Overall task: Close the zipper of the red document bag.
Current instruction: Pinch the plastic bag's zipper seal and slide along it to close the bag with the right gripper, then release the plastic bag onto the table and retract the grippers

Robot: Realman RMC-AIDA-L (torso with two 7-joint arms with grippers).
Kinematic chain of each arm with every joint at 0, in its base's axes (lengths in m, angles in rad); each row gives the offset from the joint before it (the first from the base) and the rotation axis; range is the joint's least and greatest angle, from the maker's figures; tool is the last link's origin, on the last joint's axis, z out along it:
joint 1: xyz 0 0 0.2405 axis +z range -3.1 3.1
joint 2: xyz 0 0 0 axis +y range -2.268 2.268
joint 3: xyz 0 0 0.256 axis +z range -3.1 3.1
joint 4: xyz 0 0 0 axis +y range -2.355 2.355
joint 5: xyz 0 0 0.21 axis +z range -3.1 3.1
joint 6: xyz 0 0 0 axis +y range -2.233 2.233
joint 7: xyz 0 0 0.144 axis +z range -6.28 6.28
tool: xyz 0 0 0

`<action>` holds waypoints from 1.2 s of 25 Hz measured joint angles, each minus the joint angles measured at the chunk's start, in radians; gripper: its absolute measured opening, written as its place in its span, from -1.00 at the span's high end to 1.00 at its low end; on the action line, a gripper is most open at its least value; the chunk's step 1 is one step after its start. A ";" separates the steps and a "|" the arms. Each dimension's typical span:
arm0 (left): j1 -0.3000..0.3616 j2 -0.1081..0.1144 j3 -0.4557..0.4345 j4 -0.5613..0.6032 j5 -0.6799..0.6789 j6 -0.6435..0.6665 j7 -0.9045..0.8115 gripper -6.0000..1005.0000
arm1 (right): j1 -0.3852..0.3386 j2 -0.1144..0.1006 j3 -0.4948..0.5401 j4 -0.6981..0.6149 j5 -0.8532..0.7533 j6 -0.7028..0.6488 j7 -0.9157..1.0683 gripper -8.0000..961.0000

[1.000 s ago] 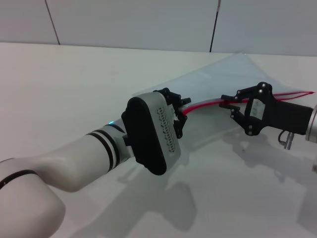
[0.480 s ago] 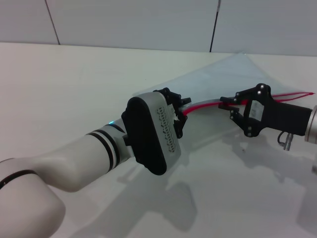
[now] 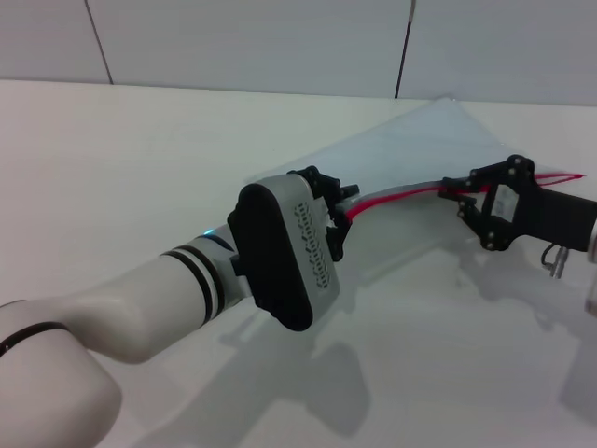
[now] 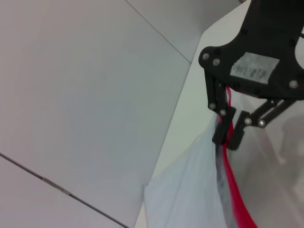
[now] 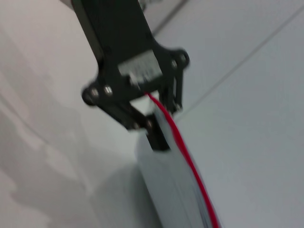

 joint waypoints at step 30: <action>0.011 -0.005 0.017 -0.055 0.003 -0.162 0.006 0.90 | -0.098 -0.001 0.315 -0.096 0.170 -0.318 0.000 0.76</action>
